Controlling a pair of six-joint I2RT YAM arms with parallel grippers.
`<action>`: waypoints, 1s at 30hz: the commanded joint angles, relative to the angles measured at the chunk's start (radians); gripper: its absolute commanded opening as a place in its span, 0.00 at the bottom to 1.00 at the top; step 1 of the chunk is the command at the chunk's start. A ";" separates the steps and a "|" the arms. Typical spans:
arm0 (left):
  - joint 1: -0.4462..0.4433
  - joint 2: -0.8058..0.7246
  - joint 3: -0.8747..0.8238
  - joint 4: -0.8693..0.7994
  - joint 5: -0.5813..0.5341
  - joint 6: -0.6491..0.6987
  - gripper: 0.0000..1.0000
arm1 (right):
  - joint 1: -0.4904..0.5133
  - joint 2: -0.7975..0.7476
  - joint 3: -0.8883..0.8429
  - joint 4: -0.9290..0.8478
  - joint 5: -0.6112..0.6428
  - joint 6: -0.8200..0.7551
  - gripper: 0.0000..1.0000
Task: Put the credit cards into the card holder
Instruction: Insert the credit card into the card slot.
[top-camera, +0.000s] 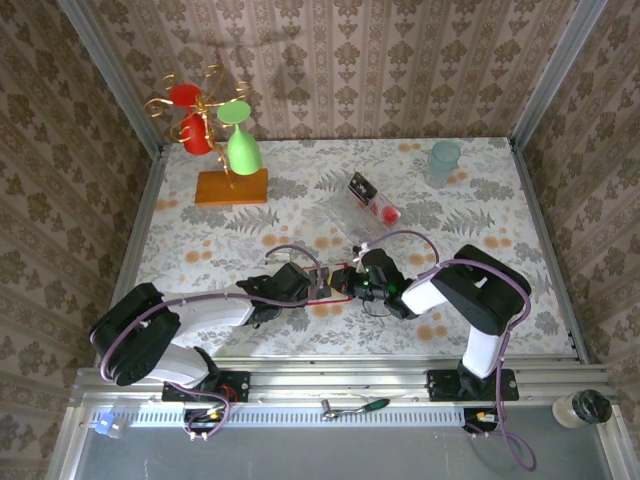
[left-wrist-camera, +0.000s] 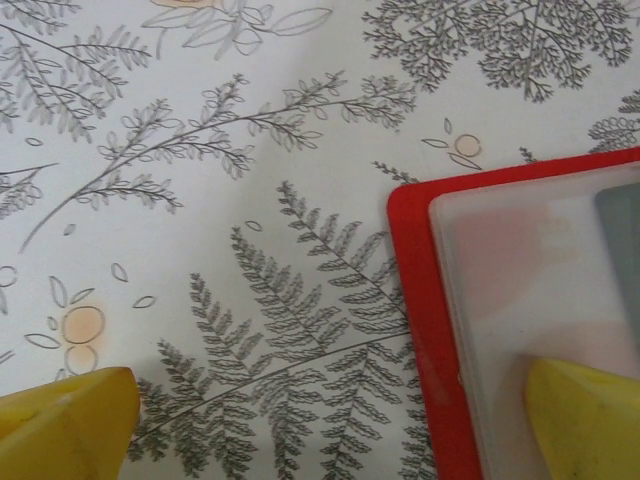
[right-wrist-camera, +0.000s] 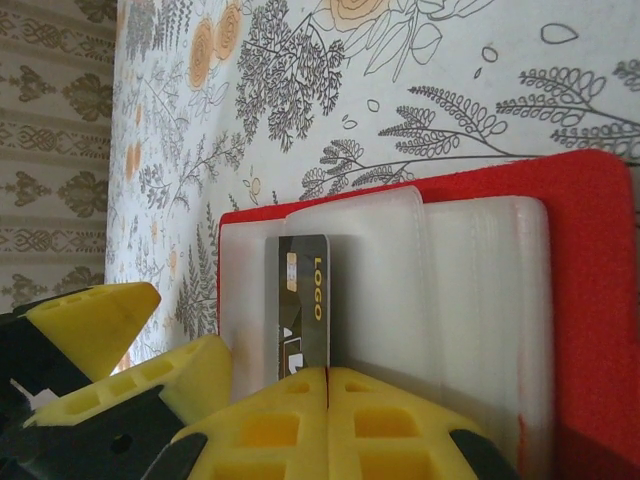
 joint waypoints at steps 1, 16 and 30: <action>0.027 -0.041 -0.021 -0.048 -0.018 -0.005 1.00 | 0.011 0.007 0.021 -0.177 -0.002 -0.049 0.23; 0.079 -0.088 -0.098 -0.042 -0.011 -0.020 1.00 | 0.011 -0.146 0.326 -0.828 0.118 -0.380 0.27; 0.090 -0.070 -0.102 -0.013 -0.002 -0.013 1.00 | 0.038 0.028 0.441 -0.867 0.062 -0.411 0.12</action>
